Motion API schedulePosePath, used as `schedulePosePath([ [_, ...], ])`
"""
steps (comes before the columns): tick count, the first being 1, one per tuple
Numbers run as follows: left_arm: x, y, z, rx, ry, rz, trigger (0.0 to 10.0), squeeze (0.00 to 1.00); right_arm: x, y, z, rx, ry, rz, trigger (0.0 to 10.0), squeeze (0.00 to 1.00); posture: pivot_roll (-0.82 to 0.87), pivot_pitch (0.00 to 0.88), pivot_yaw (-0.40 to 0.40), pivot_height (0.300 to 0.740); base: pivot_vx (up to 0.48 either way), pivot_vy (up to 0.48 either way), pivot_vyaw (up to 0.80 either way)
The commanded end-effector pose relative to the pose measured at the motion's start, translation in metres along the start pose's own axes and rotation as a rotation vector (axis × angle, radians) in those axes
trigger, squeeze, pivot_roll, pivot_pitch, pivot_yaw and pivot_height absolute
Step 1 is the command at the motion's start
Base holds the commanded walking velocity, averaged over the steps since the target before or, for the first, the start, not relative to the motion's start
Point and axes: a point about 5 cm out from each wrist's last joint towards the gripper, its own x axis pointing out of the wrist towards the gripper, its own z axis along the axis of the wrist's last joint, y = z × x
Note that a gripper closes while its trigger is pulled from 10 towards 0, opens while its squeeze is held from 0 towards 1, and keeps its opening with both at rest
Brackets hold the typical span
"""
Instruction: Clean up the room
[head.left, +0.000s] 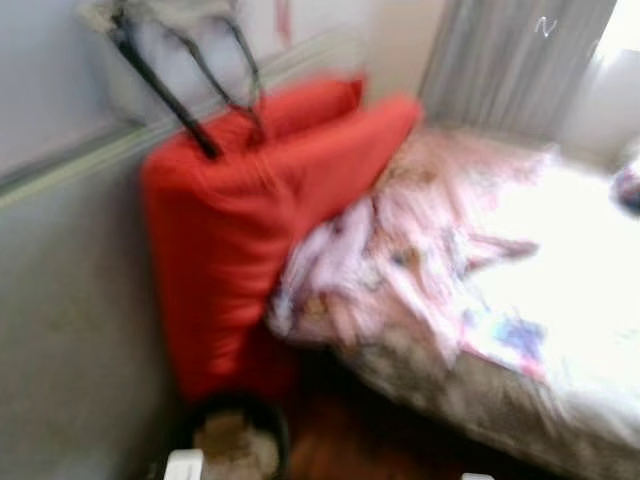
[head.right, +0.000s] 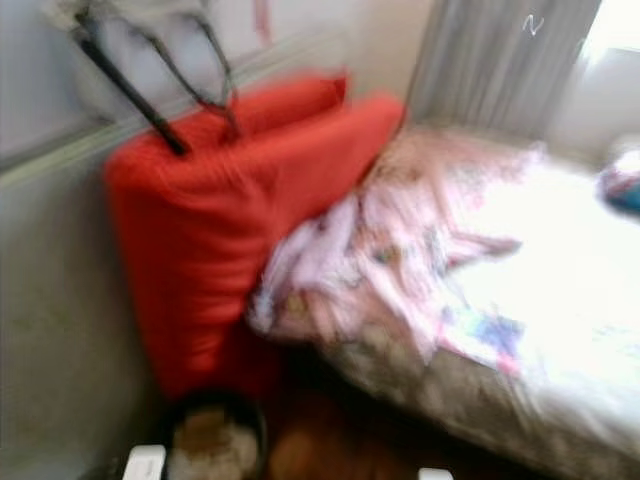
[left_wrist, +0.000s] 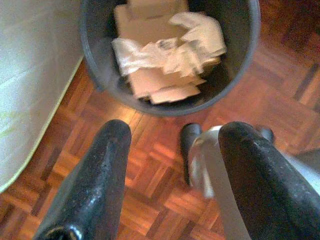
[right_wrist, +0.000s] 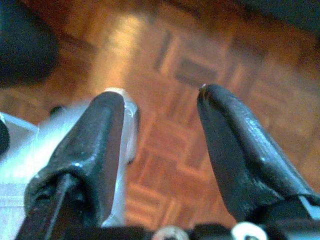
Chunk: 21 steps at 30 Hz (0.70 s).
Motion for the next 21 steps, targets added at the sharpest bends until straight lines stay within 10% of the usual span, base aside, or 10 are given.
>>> schedulePosePath([
  [1, 0.0004, -0.0047, 0.0001, -0.002, 0.005, -0.01, 10.0, 0.0, -0.0012, -0.0072, 0.0019, -0.007, -0.007, -0.02, 10.0, 0.0, 0.05, 0.0, -0.041, 0.74, 0.0, -0.319, 0.0],
  [21, 0.0008, -0.0043, 0.0019, 0.008, 0.005, -0.017, 10.0, 0.0, -0.0006, -0.0062, 0.0047, -0.023, -0.019, -0.017, 10.0, 0.0, 0.03, 0.0, -0.025, 0.74, 0.0, -0.318, 0.0],
])
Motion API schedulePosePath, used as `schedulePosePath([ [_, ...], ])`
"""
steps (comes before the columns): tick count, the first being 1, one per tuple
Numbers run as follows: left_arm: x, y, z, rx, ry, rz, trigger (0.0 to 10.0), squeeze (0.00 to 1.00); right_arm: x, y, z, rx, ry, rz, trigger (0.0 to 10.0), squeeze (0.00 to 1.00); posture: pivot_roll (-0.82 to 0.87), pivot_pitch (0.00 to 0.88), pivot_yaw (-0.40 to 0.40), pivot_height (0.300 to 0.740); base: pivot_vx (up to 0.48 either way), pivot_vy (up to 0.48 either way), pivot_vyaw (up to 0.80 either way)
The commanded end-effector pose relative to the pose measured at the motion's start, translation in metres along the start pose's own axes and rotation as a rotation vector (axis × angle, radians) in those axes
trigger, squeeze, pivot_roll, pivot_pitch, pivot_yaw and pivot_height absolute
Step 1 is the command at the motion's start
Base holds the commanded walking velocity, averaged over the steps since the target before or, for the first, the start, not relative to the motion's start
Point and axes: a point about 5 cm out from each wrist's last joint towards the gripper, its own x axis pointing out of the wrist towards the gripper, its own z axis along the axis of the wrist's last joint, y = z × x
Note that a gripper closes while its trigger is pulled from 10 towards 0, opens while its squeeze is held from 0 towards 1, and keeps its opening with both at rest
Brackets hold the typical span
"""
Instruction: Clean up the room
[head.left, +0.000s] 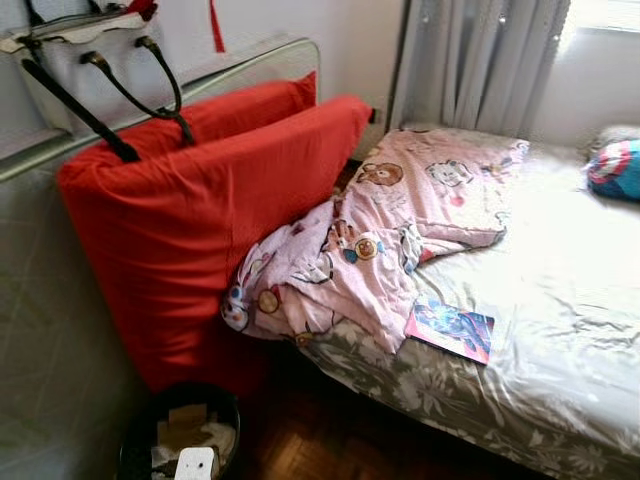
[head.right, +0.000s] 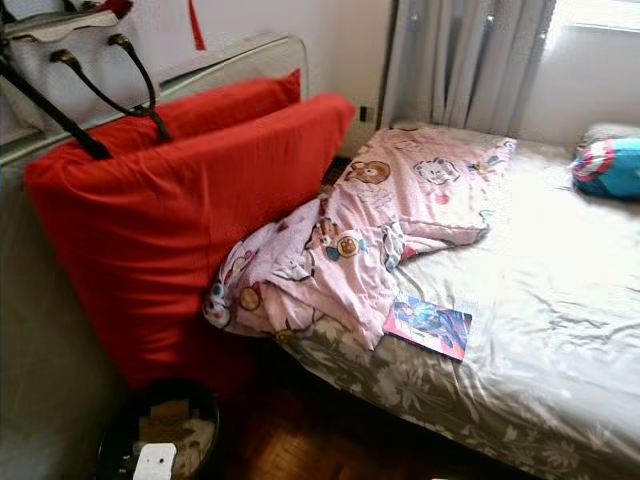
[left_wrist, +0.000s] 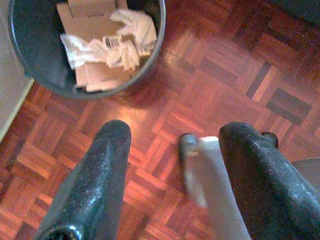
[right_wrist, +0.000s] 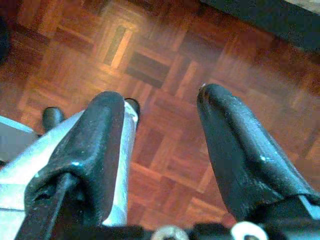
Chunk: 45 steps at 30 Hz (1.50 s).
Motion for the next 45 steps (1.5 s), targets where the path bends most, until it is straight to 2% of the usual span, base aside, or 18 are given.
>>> schedulePosePath([
  [1, -0.0006, 0.0007, -0.0044, 0.006, 0.023, -0.001, 10.0, 0.0, 0.0003, 0.0018, -0.0001, 0.005, -0.001, 0.002, 10.0, 0.0, 0.03, 0.0, -0.024, 0.74, 0.0, -0.319, 0.0],
  [20, -0.001, 0.0011, -0.0063, 0.023, 0.028, -0.01, 10.0, 0.0, -0.0002, 0.0016, -0.0031, -0.003, 0.009, -0.011, 10.0, 0.0, 0.02, 0.0, -0.019, 0.74, 0.0, -0.321, 0.0],
  [31, -0.001, 0.0006, -0.0063, 0.025, 0.028, -0.013, 10.0, 0.0, -0.0004, 0.0008, -0.0029, -0.001, 0.006, -0.018, 10.0, 0.0, 0.02, 0.0, -0.025, 0.74, 0.0, -0.322, -0.7],
  [45, -0.0006, 0.0013, -0.0042, 0.022, 0.022, -0.01, 10.0, 0.0, 0.0001, 0.0014, -0.001, 0.015, -0.005, -0.023, 10.0, 0.0, 0.02, 0.0, -0.024, 0.74, 0.0, -0.324, 0.0],
])
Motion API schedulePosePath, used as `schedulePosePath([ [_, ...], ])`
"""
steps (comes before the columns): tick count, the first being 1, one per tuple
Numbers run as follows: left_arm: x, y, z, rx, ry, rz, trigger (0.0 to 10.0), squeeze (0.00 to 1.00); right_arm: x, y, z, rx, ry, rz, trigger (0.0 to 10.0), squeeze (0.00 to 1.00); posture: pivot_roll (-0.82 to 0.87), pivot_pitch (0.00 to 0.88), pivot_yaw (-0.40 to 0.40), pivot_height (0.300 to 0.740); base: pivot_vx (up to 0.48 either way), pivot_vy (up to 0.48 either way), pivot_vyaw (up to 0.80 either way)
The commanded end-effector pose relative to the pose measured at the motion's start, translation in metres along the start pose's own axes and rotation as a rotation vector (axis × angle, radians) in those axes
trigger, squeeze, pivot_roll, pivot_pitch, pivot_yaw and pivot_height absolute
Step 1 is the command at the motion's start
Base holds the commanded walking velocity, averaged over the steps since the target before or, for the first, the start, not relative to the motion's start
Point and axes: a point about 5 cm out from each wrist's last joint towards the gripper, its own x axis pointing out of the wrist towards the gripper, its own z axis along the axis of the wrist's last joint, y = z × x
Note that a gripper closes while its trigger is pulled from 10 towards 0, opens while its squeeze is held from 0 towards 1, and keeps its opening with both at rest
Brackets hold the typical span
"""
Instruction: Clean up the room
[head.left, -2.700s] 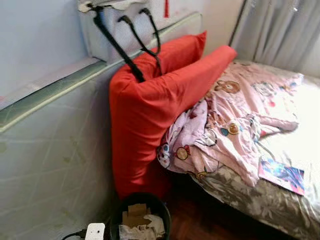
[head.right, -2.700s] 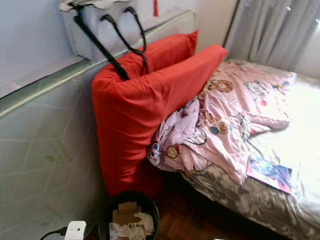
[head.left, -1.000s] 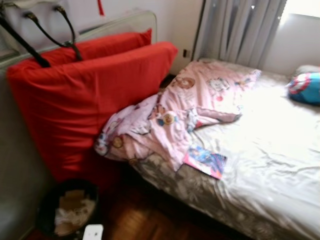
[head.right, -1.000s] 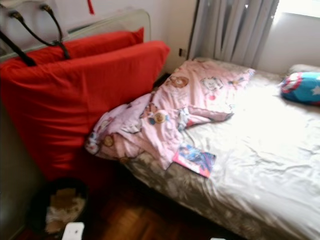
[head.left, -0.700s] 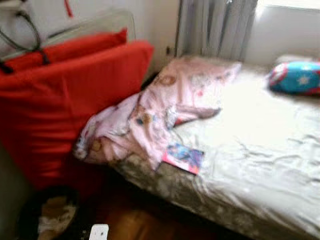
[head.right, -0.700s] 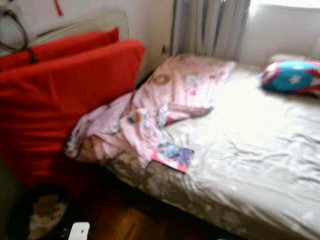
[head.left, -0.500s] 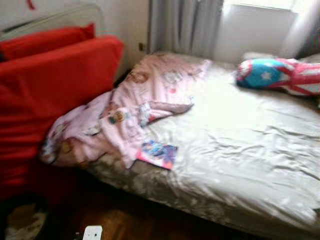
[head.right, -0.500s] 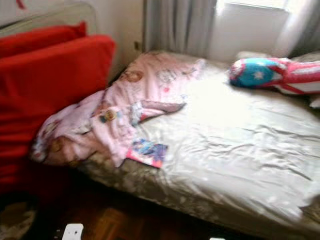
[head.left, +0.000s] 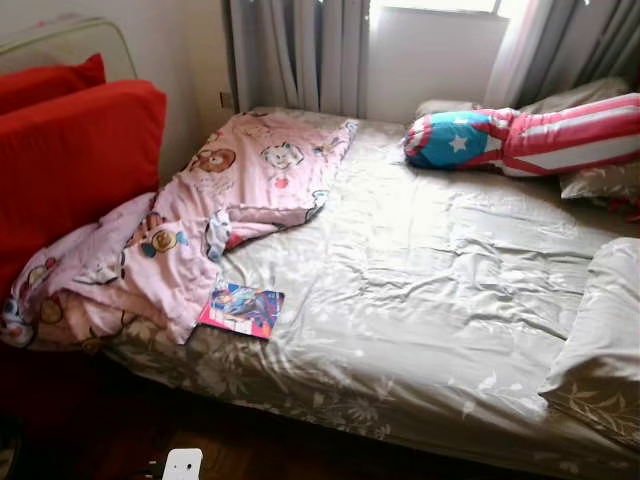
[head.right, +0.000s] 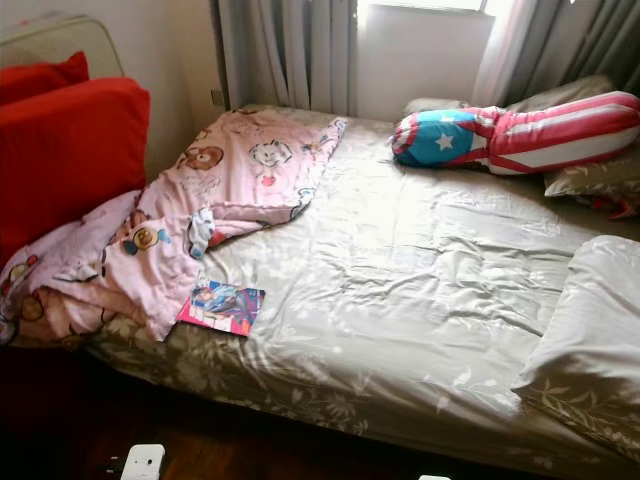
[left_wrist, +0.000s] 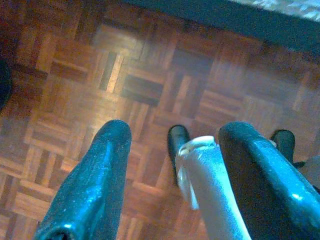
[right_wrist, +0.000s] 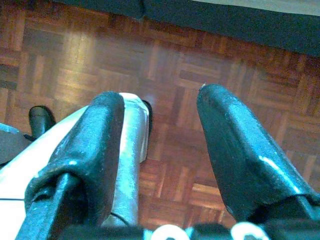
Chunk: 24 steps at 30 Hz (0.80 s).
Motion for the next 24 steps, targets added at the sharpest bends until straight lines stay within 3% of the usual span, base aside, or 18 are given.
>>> schedulePosePath([
  [1, -0.0007, -0.0027, -0.0057, 0.007, 0.024, -0.008, 10.0, 0.0, -0.0007, -0.0038, -0.0005, 0.007, 0.003, -0.013, 10.0, 0.0, 0.02, 0.0, -0.024, 0.74, 0.0, -0.326, -0.69],
  [6, -0.0007, -0.0032, -0.0055, 0.005, 0.023, -0.008, 10.0, 0.0, -0.0007, -0.0042, 0.0, 0.007, 0.0, -0.012, 10.0, 0.0, 0.02, 0.0, -0.028, 0.74, 0.0, -0.326, -0.61],
  [24, -0.0006, -0.0045, -0.0055, 0.002, 0.021, -0.012, 10.0, 0.0, -0.001, -0.0056, 0.0003, 0.01, -0.004, -0.017, 10.0, 0.0, 0.02, 0.0, -0.03, 0.74, 0.0, -0.33, -0.04],
])
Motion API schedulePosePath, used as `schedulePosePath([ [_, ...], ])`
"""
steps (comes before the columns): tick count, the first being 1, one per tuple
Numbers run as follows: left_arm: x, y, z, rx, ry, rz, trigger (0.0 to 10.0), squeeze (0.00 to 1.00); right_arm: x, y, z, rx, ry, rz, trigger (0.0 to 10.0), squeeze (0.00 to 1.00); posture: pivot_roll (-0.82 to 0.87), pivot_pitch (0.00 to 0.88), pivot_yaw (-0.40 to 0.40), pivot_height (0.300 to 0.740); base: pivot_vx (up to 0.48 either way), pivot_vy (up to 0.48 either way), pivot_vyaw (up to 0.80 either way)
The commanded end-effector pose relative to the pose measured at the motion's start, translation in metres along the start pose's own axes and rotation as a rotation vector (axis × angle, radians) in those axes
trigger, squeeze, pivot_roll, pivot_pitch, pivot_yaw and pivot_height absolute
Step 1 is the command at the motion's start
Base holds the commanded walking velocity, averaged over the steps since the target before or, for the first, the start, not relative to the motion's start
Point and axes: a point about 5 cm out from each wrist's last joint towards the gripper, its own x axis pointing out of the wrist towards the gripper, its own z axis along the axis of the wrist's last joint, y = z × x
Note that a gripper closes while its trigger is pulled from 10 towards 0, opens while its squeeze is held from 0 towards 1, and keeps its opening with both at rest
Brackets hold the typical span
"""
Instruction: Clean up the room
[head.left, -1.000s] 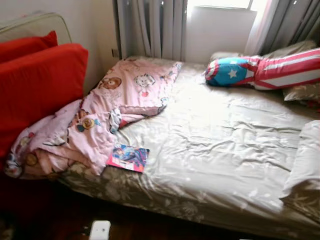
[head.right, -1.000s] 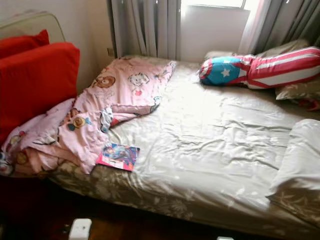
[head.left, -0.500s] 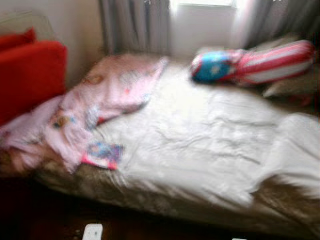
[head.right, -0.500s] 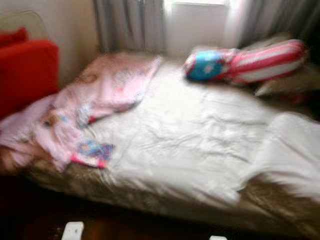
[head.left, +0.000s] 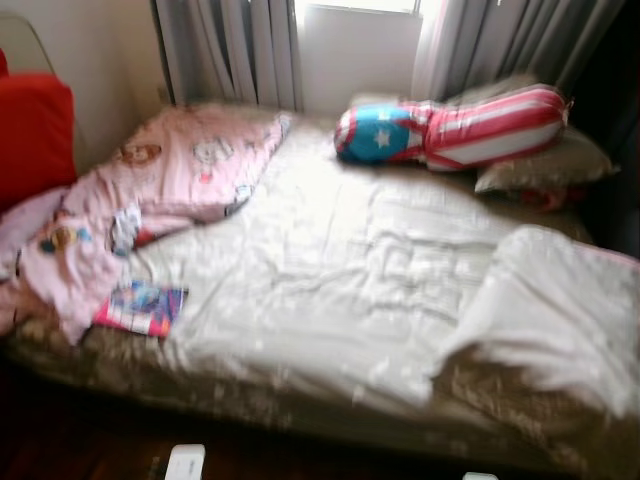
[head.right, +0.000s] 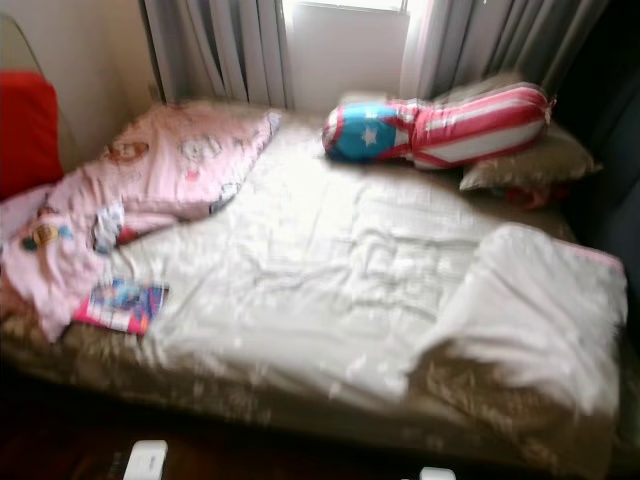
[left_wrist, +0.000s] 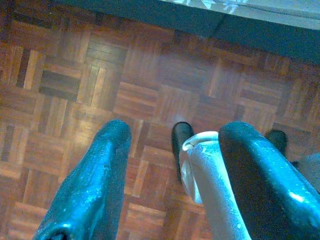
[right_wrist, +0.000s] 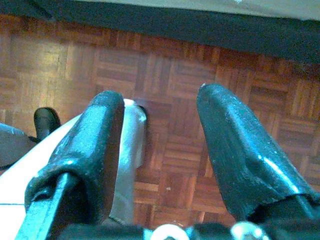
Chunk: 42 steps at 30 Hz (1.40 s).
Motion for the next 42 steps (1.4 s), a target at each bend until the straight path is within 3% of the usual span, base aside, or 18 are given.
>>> schedulePosePath([
  [1, 0.0006, -0.0056, 0.0004, 0.005, 0.006, -0.014, 10.0, 0.0, -0.0014, -0.0074, -0.0009, 0.005, 0.007, -0.02, 10.0, 0.0, 0.02, 0.0, -0.03, 0.74, 0.0, -0.33, -0.67],
  [11, 0.0006, -0.0054, 0.0006, 0.007, 0.005, -0.015, 10.0, 0.0, -0.0013, -0.0071, -0.0008, 0.002, 0.009, -0.018, 10.0, 0.0, 0.01, 0.0, -0.027, 0.74, 0.0, -0.333, -0.64],
  [26, 0.0006, -0.0049, 0.0009, 0.008, 0.005, -0.014, 10.0, 0.0, -0.0012, -0.0065, 0.0, 0.006, -0.001, -0.019, 10.0, 0.0, 0.01, 0.0, -0.028, 0.74, 0.0, -0.334, 0.0],
  [42, 0.0005, -0.0054, 0.0012, 0.001, -0.003, -0.023, 10.0, 0.0, -0.0013, -0.0065, -0.0002, 0.006, -0.002, -0.019, 10.0, 0.0, 0.01, 0.0, -0.028, 0.74, 0.0, 0.0, 0.0],
])
